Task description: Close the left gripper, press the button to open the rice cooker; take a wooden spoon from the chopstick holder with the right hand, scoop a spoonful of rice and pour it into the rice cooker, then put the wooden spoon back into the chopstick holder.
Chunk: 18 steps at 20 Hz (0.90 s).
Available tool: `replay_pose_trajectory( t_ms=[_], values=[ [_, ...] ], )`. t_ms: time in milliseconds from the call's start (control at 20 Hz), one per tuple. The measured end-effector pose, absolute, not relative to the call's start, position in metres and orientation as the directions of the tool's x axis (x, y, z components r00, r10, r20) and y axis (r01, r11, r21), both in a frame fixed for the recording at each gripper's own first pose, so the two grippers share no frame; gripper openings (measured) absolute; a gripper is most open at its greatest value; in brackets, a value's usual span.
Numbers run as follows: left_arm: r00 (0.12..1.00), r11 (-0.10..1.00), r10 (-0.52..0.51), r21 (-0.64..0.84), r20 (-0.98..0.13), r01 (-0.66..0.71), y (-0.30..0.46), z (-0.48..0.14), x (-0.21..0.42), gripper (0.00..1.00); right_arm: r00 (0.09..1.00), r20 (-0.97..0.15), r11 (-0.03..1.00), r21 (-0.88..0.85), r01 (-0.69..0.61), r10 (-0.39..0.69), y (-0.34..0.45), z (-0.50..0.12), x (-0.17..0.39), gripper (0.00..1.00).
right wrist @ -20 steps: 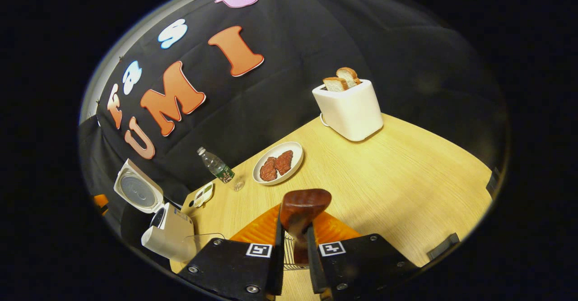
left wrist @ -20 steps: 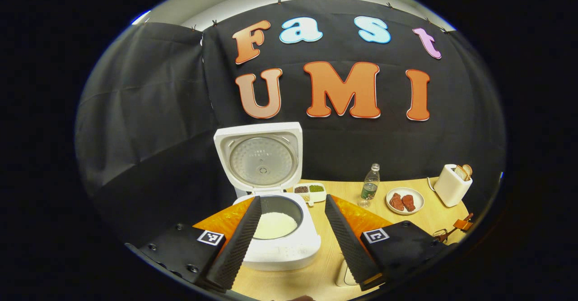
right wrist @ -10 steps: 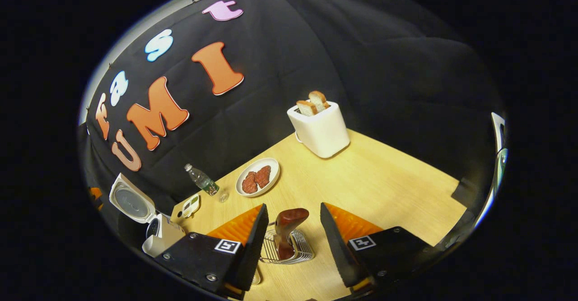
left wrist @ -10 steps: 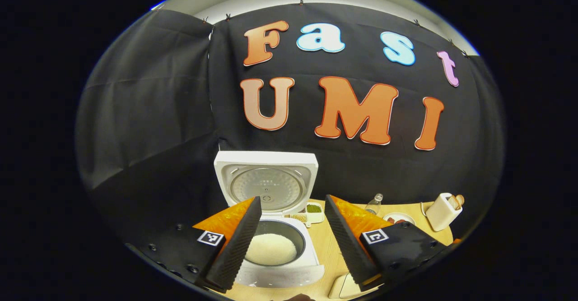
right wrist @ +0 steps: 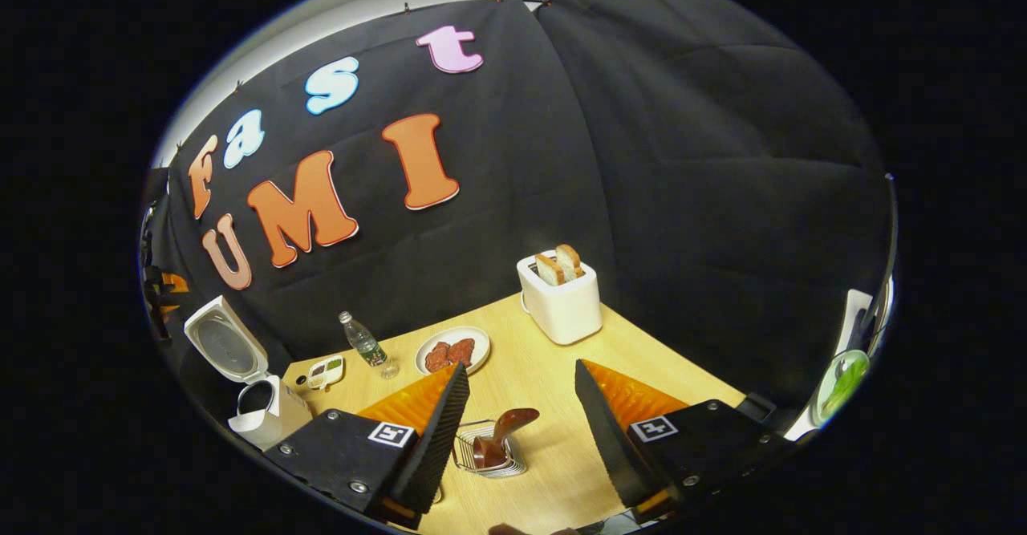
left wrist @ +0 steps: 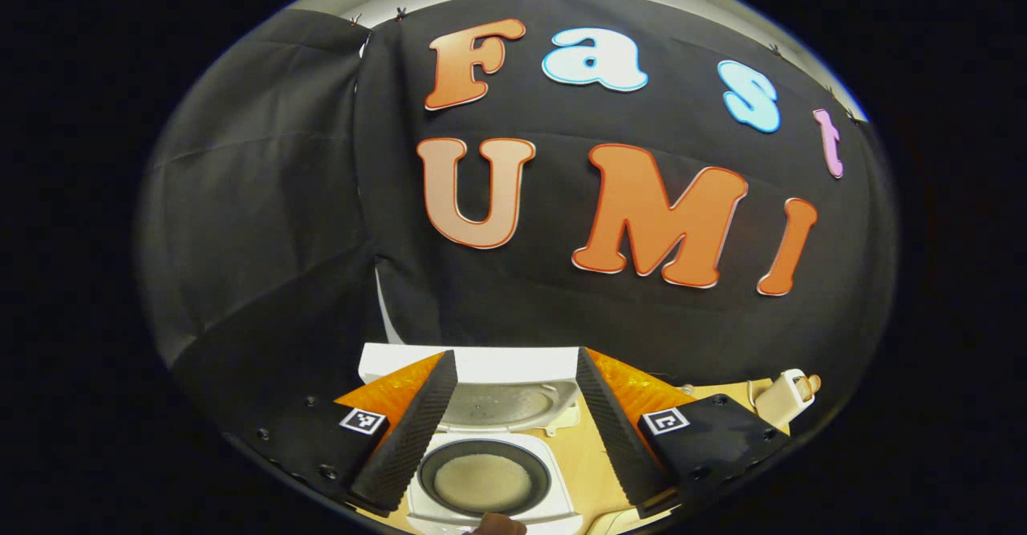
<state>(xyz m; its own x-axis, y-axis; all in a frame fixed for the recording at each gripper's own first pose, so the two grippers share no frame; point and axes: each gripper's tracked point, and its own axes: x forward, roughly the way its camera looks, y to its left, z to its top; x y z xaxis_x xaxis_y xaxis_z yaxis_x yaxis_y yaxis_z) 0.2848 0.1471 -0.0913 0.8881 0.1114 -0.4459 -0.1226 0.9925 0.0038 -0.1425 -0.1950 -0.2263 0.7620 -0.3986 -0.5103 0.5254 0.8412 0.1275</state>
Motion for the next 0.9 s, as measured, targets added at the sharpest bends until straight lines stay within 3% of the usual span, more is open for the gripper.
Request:
replay_pose_trajectory(
  t_ms=[300,400,500,700,900],
  values=[
    [0.801,0.981,0.055,-0.116,-0.596,-0.154,0.149,-0.126,0.336,1.0,0.775,-0.425,0.853,0.013,0.522,-0.468,-0.201,-0.189,-0.157,0.84],
    [0.766,0.973,0.08,-0.116,-0.638,-0.198,0.155,-0.14,0.346,1.0,0.762,-0.44,0.846,0.009,0.532,-0.475,-0.198,-0.194,-0.167,0.85],
    [0.764,0.981,0.101,-0.065,-0.637,-0.184,0.156,-0.144,0.353,0.96,0.758,-0.455,0.845,0.023,0.534,-0.467,-0.193,-0.199,-0.176,0.85],
    [0.643,0.967,0.236,0.111,-0.729,-0.23,0.176,-0.171,0.344,0.99,0.756,-0.469,0.847,0.032,0.531,-0.456,-0.193,-0.207,-0.182,0.85],
    [0.602,0.969,0.235,0.133,-0.763,-0.21,0.171,-0.177,0.332,0.99,0.756,-0.485,0.851,0.047,0.523,-0.439,-0.192,-0.22,-0.185,0.85]
  ],
)
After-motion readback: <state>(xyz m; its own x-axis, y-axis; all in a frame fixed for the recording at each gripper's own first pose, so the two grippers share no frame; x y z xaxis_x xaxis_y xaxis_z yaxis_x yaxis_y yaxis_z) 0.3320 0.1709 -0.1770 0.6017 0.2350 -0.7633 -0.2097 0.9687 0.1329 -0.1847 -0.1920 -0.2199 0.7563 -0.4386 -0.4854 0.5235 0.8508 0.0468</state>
